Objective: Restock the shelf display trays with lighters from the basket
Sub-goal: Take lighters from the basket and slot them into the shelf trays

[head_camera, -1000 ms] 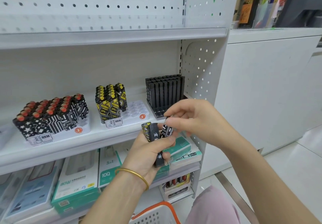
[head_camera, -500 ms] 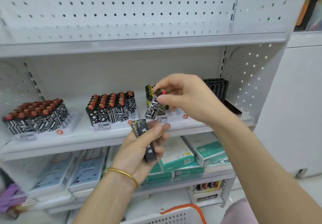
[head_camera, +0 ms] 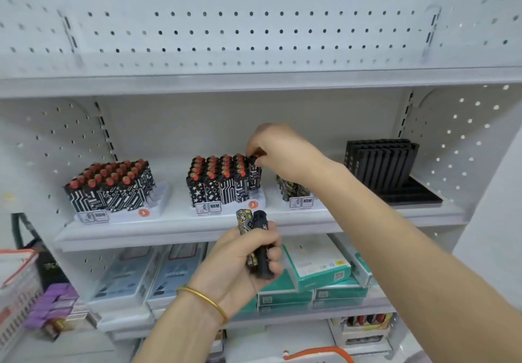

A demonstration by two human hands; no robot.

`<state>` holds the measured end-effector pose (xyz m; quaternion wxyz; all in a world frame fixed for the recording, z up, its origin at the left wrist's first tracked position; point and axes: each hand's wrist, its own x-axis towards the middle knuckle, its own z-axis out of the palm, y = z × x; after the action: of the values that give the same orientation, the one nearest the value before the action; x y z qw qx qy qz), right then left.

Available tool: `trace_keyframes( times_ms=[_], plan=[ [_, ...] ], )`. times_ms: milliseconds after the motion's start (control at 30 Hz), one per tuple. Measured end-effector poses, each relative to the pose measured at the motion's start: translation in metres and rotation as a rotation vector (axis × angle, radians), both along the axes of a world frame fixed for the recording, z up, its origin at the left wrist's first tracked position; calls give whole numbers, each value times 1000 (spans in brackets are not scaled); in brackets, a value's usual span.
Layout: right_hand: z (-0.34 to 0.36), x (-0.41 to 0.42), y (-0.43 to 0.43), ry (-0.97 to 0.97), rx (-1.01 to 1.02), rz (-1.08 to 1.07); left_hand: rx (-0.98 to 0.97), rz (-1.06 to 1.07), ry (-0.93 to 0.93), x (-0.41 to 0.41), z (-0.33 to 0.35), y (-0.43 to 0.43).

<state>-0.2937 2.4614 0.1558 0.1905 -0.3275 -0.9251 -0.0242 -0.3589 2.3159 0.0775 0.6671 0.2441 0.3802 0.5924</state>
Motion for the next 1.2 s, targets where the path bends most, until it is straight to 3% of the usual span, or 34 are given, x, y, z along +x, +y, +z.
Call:
trace_keyframes(
  times_ms=[200, 367, 467, 567, 733, 800, 1000, 1100, 1200],
  plan=[
    [-3, -1, 0, -17, -25, -10, -13, -49, -123, -2, 1, 1],
    [-5, -1, -9, -58, 138, -72, 40, -72, -68, -2, 1, -2],
    [-1, 11, -21, 115, 138, -109, 65, -81, -28, -3, 2, -4],
    [7, 37, -48, 343, -46, -22, 109, -70, 53, 0, 3, -5],
    [-2, 85, -86, 291, -470, 90, 188, -125, 162, 15, 3, -2],
    [-13, 103, -86, 354, -571, 94, 204, -176, 195, 27, 4, 1],
    [-37, 156, -75, 759, -1002, 218, 207, -297, 165, 68, 11, 17],
    [-39, 176, -71, 938, -938, 132, 185, -333, 159, 87, 12, 29],
    [-29, 201, -60, 1111, -545, -113, 117, -302, 188, 99, 6, 39]
  ],
)
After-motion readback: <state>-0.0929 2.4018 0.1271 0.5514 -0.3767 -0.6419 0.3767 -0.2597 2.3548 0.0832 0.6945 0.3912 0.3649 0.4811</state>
